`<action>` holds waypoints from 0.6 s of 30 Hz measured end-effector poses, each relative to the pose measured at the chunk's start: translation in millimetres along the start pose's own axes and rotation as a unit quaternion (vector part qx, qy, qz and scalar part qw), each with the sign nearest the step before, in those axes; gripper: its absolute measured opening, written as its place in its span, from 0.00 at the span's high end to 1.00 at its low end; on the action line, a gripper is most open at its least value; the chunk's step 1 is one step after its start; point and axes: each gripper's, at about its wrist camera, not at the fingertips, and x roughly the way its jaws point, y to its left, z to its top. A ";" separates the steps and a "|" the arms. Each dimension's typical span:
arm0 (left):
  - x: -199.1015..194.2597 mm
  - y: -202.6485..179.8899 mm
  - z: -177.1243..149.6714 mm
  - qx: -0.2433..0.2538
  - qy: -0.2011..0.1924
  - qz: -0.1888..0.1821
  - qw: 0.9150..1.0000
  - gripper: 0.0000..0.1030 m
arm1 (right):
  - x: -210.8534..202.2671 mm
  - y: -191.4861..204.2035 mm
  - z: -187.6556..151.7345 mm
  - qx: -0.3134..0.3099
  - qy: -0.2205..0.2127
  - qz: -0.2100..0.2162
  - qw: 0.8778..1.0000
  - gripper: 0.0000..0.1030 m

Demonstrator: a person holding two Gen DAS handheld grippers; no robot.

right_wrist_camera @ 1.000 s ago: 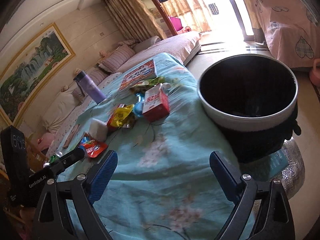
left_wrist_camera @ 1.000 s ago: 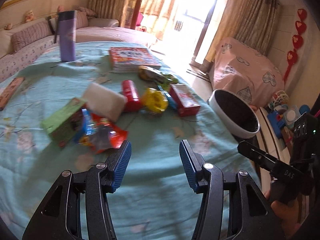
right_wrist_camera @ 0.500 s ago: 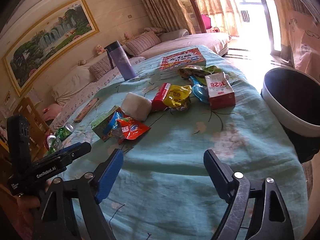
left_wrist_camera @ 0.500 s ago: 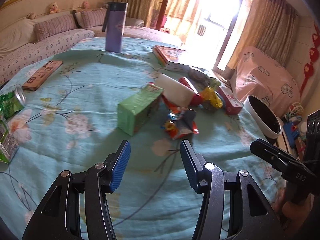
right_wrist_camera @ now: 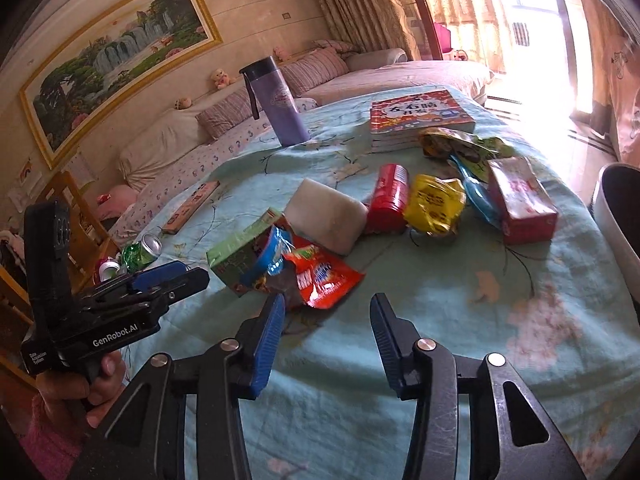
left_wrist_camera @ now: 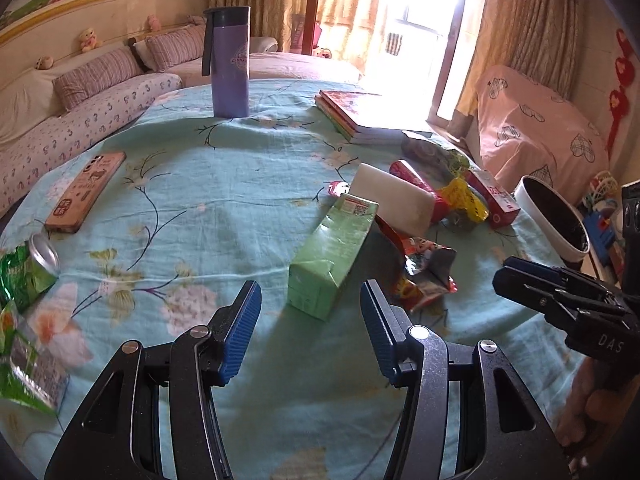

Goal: Collect trash
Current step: 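Grasp the green juice carton with the left tool while the right tool grasps a snack bag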

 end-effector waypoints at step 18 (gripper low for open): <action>32.3 -17.1 4.7 0.003 0.022 -0.033 0.999 0.68 | 10.3 -20.4 2.7 0.016 0.012 0.013 1.000 0.99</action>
